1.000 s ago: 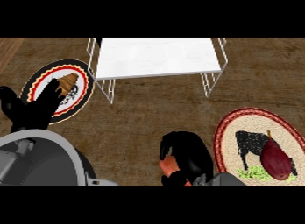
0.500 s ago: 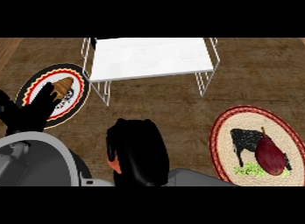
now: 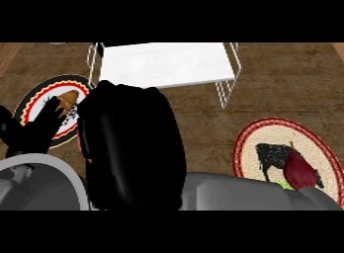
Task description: Pick the sweet potato from the placemat and place it in the tiered shelf
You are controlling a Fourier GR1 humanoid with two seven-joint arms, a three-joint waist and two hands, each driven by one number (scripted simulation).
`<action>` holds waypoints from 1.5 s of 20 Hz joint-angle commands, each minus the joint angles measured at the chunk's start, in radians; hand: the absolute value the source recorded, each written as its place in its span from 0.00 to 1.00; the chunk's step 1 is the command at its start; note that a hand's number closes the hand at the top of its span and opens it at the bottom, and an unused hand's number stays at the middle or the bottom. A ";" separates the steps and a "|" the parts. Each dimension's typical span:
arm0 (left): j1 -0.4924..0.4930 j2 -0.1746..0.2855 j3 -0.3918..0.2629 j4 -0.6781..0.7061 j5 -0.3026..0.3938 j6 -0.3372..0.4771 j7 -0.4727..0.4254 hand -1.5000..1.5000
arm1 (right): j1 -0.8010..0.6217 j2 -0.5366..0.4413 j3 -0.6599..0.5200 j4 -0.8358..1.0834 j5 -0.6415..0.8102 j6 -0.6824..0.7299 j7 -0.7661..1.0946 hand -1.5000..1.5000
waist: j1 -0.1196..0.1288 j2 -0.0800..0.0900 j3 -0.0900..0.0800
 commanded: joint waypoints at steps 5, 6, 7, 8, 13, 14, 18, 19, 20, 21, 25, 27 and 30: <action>0.087 -0.055 -0.073 0.015 -0.008 -0.017 -0.010 0.50 | -0.237 0.015 -0.248 0.158 -0.012 0.058 0.147 1.00 | 0.003 0.018 -0.023; 0.087 -0.054 -0.068 0.022 -0.003 -0.016 -0.004 0.50 | -0.258 0.015 -0.283 0.109 -0.032 0.097 0.182 1.00 | -0.012 0.013 -0.022; 0.066 -0.052 -0.077 0.026 -0.022 -0.009 -0.004 0.50 | -0.308 0.015 -0.310 0.134 -0.060 0.125 0.180 1.00 | -0.014 0.014 -0.023; 0.099 -0.056 -0.073 0.029 -0.006 -0.033 -0.024 0.50 | -0.313 0.009 -0.342 0.164 -0.030 0.104 0.154 1.00 | -0.010 0.016 -0.023; 0.089 -0.042 -0.064 0.043 -0.011 -0.037 -0.036 0.50 | -0.411 -0.023 -0.453 0.326 -0.034 0.113 0.057 1.00 | -0.002 0.024 -0.023; 0.076 -0.049 -0.079 0.018 -0.007 -0.020 -0.002 0.50 | -0.403 -0.031 -0.456 0.343 -0.030 0.116 0.041 1.00 | -0.005 0.023 -0.022; 0.087 -0.053 -0.084 0.052 -0.017 -0.024 -0.033 0.50 | -0.434 -0.066 -0.519 0.427 -0.072 0.148 -0.045 1.00 | -0.007 0.027 -0.022; 0.053 -0.041 -0.074 0.008 0.009 -0.018 0.023 0.50 | -0.484 -0.073 -0.546 0.488 -0.094 0.168 -0.073 1.00 | 0.003 0.027 -0.022; 0.073 -0.074 -0.108 0.015 -0.022 -0.004 -0.023 0.50 | -0.475 -0.071 -0.552 0.531 -0.089 0.141 -0.103 1.00 | 0.007 0.032 -0.023; 0.063 -0.051 -0.078 0.032 -0.007 -0.016 -0.012 0.50 | -0.491 -0.103 -0.572 0.525 -0.127 0.208 -0.107 1.00 | -0.002 0.028 -0.022; 0.061 -0.033 -0.082 0.002 -0.002 -0.018 0.006 0.50 | -0.484 -0.122 -0.565 0.633 -0.119 0.207 -0.214 1.00 | 0.009 0.031 -0.021; 0.078 -0.044 -0.070 0.053 -0.002 -0.045 -0.050 0.50 | -0.504 -0.081 -0.542 0.655 -0.095 0.183 -0.202 1.00 | 0.006 0.031 -0.023; 0.064 -0.049 -0.094 -0.008 0.004 -0.011 0.005 0.50 | -0.475 -0.121 -0.563 0.733 -0.085 0.155 -0.314 1.00 | 0.014 0.033 -0.021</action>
